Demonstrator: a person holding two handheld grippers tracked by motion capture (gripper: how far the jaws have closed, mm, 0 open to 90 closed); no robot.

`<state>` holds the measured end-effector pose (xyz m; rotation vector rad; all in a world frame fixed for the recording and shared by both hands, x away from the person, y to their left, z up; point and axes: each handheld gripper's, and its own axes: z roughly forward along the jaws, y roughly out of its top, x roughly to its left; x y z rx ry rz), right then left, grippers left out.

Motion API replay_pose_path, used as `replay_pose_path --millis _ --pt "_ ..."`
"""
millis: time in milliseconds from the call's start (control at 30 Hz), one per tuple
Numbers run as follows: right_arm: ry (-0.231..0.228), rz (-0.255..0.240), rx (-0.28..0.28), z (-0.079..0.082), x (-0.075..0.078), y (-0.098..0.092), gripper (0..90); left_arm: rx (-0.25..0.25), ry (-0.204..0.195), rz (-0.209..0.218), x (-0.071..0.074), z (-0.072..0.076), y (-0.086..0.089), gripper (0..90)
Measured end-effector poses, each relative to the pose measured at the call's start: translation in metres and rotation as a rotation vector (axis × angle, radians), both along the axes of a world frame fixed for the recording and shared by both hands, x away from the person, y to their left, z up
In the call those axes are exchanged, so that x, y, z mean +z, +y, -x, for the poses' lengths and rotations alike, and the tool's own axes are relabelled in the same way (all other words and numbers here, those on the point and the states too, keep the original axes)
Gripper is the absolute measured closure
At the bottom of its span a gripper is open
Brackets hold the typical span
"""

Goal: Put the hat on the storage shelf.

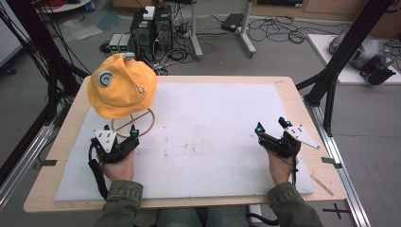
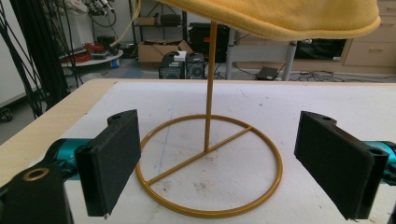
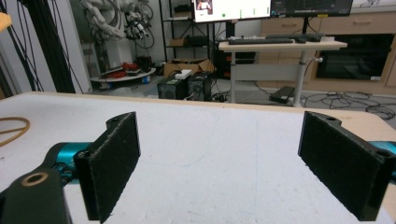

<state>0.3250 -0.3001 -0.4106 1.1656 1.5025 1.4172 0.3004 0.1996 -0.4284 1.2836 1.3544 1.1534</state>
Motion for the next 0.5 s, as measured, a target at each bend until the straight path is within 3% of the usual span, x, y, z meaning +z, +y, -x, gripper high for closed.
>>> replay_pose_path --millis 500 --pt "0.017 0.006 0.007 -0.0030 -0.0041 -0.0026 12.6 0.001 0.000 0.007 0.0005 -0.0007 0.0002 14.9"
